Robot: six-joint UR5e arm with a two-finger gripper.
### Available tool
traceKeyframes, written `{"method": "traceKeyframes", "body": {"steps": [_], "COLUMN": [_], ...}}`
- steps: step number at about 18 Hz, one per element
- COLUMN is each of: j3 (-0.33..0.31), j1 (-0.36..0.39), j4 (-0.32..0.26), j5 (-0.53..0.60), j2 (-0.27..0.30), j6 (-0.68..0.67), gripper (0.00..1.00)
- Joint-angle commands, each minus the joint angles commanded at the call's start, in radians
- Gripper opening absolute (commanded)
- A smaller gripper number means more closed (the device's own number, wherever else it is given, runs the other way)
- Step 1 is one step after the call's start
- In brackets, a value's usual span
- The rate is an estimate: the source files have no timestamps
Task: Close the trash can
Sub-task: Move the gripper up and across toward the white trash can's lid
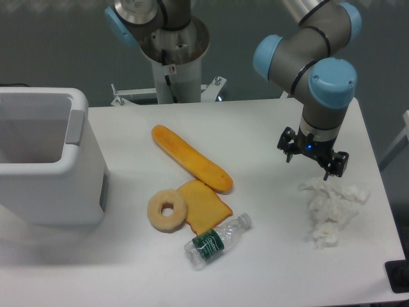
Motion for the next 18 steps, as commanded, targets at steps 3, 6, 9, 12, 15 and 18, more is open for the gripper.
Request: {"method": "traceKeyframes", "body": {"steps": [3,6,9,12,15,18], "j3": [0.002,0.0,-0.017,-0.072,-0.103,-0.136], "j1": [-0.003,-0.008,-0.018,-0.047,-0.092,-0.132], "j4": [-0.002,-0.008,-0.012,-0.047,-0.061,-0.058], "j5": [-0.005,-0.014,-0.002,0.009,0.029,0.011], "j2": [0.0,0.012,0.049,0.119,0.164,0.204], "j6": [-0.002,-0.008,-0.012,-0.017,-0.035,-0.125], "gripper": [1.0,1.0,1.0,1.0,1.0,1.0]}}
